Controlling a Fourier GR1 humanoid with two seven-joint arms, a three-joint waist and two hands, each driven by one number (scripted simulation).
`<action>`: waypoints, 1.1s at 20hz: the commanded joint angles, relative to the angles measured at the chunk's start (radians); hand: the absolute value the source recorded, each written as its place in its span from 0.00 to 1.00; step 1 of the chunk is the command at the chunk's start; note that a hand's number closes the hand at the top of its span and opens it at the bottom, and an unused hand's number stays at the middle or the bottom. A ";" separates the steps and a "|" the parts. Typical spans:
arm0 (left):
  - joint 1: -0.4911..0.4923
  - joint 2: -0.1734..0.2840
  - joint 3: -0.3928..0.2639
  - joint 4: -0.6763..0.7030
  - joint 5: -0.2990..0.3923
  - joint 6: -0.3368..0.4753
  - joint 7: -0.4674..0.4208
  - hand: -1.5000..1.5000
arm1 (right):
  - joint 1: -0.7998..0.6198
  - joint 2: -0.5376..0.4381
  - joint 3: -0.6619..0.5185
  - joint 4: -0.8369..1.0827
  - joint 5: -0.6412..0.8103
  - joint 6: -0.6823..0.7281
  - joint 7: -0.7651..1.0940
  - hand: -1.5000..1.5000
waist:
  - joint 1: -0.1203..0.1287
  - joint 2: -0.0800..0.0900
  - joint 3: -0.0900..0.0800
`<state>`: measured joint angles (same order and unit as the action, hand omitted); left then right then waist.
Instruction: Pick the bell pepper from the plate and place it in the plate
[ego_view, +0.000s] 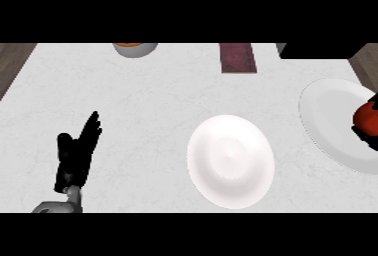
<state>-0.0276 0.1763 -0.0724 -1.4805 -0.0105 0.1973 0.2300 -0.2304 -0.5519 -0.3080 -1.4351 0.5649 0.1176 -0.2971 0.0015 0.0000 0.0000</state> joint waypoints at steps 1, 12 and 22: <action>-0.022 0.039 0.045 -0.057 0.037 -0.053 0.066 0.50 | -0.080 -0.005 0.000 0.106 0.034 -0.008 0.040 1.00 | 0.006 0.001 0.000; -0.013 -0.035 -0.001 0.021 -0.036 -0.017 -0.023 0.50 | -0.316 -0.096 0.047 0.680 0.178 -0.068 -0.133 1.00 | 0.019 0.005 0.001; -0.021 -0.045 -0.024 -0.024 -0.053 -0.016 0.030 0.50 | -0.415 -0.179 0.114 1.088 0.289 0.035 -0.287 0.00 | 0.044 0.014 0.004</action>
<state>-0.0562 0.1359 -0.0792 -1.4738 -0.0513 0.1802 0.2367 -0.6081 -0.6953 -0.2245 -0.4693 0.8069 0.1132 -0.5467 0.0370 0.0122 0.0026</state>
